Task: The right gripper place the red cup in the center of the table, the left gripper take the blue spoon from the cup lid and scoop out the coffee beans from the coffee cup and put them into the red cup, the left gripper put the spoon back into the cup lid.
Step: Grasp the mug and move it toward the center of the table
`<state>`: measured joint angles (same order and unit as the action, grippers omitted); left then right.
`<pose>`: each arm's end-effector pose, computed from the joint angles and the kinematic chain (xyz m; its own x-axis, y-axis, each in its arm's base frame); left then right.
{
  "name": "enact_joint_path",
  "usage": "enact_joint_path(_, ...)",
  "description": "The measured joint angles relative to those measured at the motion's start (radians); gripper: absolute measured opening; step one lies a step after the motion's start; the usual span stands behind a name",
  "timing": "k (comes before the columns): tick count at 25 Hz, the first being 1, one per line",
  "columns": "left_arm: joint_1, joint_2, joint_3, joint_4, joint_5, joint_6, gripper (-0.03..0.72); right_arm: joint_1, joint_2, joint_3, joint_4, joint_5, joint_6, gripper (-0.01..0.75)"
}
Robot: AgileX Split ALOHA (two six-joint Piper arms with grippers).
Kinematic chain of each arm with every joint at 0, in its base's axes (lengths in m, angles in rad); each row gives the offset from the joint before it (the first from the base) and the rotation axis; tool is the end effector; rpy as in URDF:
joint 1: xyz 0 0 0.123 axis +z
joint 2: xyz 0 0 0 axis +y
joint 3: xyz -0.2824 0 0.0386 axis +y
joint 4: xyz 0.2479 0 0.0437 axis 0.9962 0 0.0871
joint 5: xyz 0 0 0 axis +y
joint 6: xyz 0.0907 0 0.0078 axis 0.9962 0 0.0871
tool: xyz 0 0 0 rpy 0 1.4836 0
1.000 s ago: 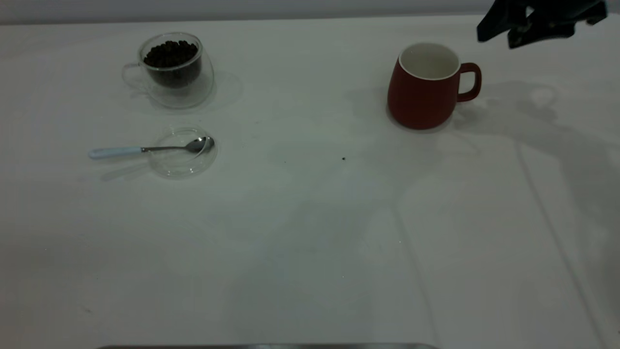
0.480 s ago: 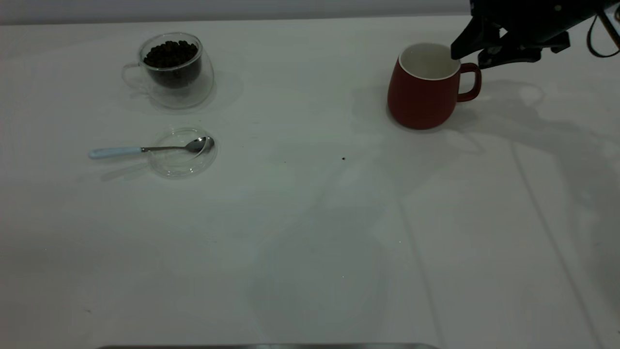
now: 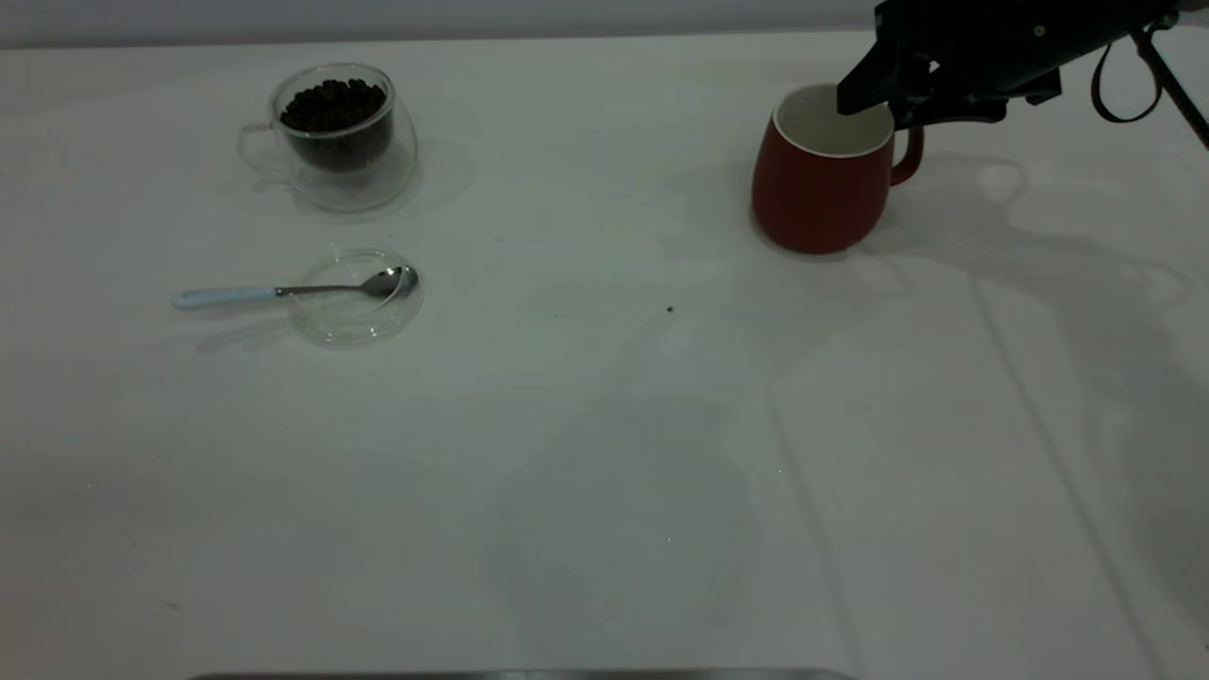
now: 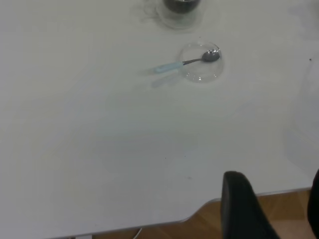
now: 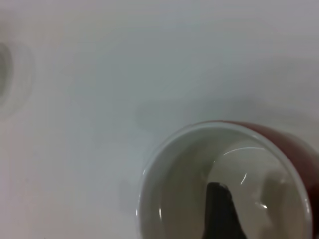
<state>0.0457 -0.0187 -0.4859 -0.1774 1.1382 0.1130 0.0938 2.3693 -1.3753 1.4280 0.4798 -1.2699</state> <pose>-0.0095 -0.0150 0.2681 -0.5100 0.0142 -0.8600 0.1116 0.9925 -0.0498 0.4402 0.0833 0.0412 -0.8661 0.0434 -0.4979 -0.2175 0.8642 0.4537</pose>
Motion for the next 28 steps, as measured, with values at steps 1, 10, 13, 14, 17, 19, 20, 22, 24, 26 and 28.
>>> enact_joint_path(1, 0.000, 0.000, 0.000, -0.001, 0.000, 0.000, 0.389, 0.007, 0.000, 0.000, 0.003, -0.001, -0.003, 0.515)
enact_joint_path(10, 0.000, 0.000, 0.000, -0.001, 0.000, 0.001, 0.389, 0.075, 0.001, 0.000, 0.014, -0.013, -0.032, 0.515)
enact_joint_path(13, 0.000, 0.000, 0.000, -0.001, 0.000, 0.001, 0.389, 0.098, 0.001, 0.000, 0.018, -0.020, -0.032, 0.515)
enact_joint_path(14, 0.000, 0.000, 0.000, -0.001, 0.000, 0.001, 0.389, 0.106, 0.001, 0.000, 0.021, -0.021, -0.032, 0.515)
enact_joint_path(17, 0.000, 0.000, 0.000, -0.001, 0.000, 0.001, 0.389, 0.129, 0.001, 0.000, 0.036, -0.031, -0.032, 0.515)
enact_joint_path(19, 0.000, 0.000, 0.000, -0.001, 0.000, 0.001, 0.389, 0.146, 0.001, 0.000, 0.051, -0.042, -0.032, 0.515)
enact_joint_path(20, 0.000, 0.000, 0.000, -0.001, 0.000, 0.001, 0.389, 0.156, 0.001, 0.000, 0.057, -0.048, -0.032, 0.515)
enact_joint_path(22, 0.000, 0.000, 0.000, -0.001, 0.000, 0.001, 0.389, 0.176, 0.001, 0.000, 0.069, -0.064, -0.032, 0.515)
enact_joint_path(24, 0.000, 0.000, 0.000, -0.001, 0.000, 0.001, 0.389, 0.199, 0.001, 0.000, 0.087, -0.088, -0.033, 0.515)
enact_joint_path(26, 0.000, 0.000, 0.000, -0.001, 0.000, 0.002, 0.389, 0.219, 0.001, 0.000, 0.106, -0.111, -0.034, 0.515)
enact_joint_path(28, 0.000, 0.000, 0.000, -0.001, 0.000, 0.002, 0.389, 0.239, 0.001, 0.000, 0.121, -0.134, -0.035, 0.515)
